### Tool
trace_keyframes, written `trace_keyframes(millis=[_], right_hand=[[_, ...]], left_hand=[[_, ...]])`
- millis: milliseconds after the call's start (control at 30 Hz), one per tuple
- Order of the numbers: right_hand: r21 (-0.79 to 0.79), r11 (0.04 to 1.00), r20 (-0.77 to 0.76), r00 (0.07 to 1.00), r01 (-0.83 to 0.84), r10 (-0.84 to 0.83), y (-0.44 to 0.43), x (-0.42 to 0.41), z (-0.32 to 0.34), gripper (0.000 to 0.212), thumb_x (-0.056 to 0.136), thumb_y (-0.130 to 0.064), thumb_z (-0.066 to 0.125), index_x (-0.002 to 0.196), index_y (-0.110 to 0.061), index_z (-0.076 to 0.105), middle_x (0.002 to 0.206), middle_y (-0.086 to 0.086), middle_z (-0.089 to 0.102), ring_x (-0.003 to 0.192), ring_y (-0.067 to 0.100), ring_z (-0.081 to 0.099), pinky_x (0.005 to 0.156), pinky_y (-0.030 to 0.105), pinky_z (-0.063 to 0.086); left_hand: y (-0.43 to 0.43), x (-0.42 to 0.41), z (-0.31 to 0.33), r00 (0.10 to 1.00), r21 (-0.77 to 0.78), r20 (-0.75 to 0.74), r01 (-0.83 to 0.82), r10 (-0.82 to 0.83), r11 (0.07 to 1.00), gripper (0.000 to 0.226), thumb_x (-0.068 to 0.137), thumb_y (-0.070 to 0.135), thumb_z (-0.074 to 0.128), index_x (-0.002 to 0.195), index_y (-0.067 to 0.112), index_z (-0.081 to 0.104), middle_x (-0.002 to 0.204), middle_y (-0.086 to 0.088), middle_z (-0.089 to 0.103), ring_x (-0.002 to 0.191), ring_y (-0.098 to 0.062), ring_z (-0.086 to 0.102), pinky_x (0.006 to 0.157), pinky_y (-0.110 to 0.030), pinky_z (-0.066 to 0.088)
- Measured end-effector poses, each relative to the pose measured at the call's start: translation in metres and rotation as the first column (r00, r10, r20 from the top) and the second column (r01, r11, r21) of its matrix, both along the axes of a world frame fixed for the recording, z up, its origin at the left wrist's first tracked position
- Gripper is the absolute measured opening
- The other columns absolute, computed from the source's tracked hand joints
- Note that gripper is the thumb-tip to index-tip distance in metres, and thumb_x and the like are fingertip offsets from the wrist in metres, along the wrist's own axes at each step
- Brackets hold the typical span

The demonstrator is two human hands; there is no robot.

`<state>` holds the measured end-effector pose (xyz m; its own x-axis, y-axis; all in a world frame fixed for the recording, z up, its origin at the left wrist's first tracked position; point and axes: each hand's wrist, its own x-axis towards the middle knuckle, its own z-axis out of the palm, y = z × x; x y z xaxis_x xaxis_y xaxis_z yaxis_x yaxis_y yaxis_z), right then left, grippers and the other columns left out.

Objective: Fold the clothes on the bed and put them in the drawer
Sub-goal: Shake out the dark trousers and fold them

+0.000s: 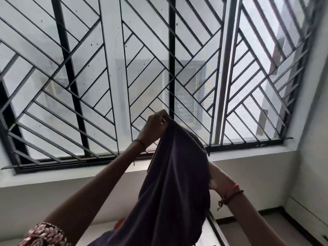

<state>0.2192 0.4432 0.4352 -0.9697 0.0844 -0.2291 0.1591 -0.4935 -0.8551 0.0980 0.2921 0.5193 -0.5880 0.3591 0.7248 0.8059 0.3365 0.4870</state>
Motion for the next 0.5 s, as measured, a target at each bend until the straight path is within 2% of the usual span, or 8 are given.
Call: trace_keyframes(millis=[33,100,200,333,433,500], right_hand=[[0.058,0.997,0.070,0.997,-0.043,0.039,0.004,-0.003,-0.001,0.045,0.097,-0.021,0.043,0.063,0.000,0.063,0.045,0.009,0.060,0.035,0.016,0.057,0.033,0.021,0.044],[0.096,0.988,0.102,0.989,-0.120,0.110,0.009,-0.003,0.004,0.054,0.094,-0.027,0.044,0.050,-0.002,0.063,0.043,0.007,0.058,0.034,0.015,0.056,0.032,0.019,0.043],[0.140,0.979,0.040,0.989,-0.145,0.140,0.011,-0.002,0.021,0.050,0.087,-0.035,0.050,0.047,-0.007,0.065,0.044,0.002,0.059,0.037,0.012,0.057,0.037,0.020,0.046],[0.077,0.989,-0.034,0.991,-0.125,0.128,0.026,-0.019,0.042,0.059,0.095,-0.037,0.042,0.050,-0.009,0.069,0.049,0.003,0.064,0.042,0.012,0.061,0.041,0.019,0.048],[0.098,0.990,-0.066,0.992,-0.104,0.111,0.047,-0.040,0.058,0.043,0.085,-0.038,0.058,0.057,-0.008,0.068,0.054,0.005,0.066,0.049,0.016,0.063,0.052,0.021,0.052],[0.104,0.986,-0.078,0.987,-0.130,0.139,0.064,-0.052,0.066,0.026,0.077,-0.035,0.068,0.068,-0.010,0.067,0.060,0.002,0.068,0.053,0.015,0.063,0.056,0.023,0.050]], left_hand=[[0.000,-0.003,0.007,1.000,0.019,-0.016,-0.019,0.020,1.000,0.012,0.080,0.000,0.061,0.078,0.012,0.060,0.067,0.009,0.056,0.058,0.003,0.050,0.056,-0.009,0.037],[-0.003,-0.009,0.019,0.998,0.049,-0.040,-0.042,0.044,0.998,0.009,0.079,-0.002,0.059,0.080,0.006,0.062,0.070,0.004,0.059,0.061,-0.006,0.055,0.057,-0.011,0.039],[-0.008,-0.016,0.031,0.994,0.038,-0.090,-0.064,0.067,0.997,0.010,0.078,-0.003,0.058,0.082,0.004,0.063,0.073,0.004,0.060,0.064,-0.012,0.055,0.057,-0.008,0.039],[-0.009,-0.018,0.050,0.983,-0.017,-0.175,-0.066,0.062,0.998,0.010,0.079,0.000,0.057,0.083,0.006,0.063,0.076,0.004,0.060,0.067,-0.013,0.058,0.057,-0.010,0.039],[-0.008,-0.023,0.065,0.973,0.004,-0.217,-0.073,0.072,0.997,0.009,0.078,0.001,0.057,0.082,0.007,0.062,0.077,0.004,0.061,0.067,-0.014,0.058,0.060,-0.019,0.042],[-0.009,-0.025,0.071,0.975,0.020,-0.207,-0.082,0.084,0.996,0.008,0.079,0.002,0.057,0.081,0.008,0.061,0.077,0.004,0.061,0.065,-0.011,0.057,0.058,-0.014,0.042]])
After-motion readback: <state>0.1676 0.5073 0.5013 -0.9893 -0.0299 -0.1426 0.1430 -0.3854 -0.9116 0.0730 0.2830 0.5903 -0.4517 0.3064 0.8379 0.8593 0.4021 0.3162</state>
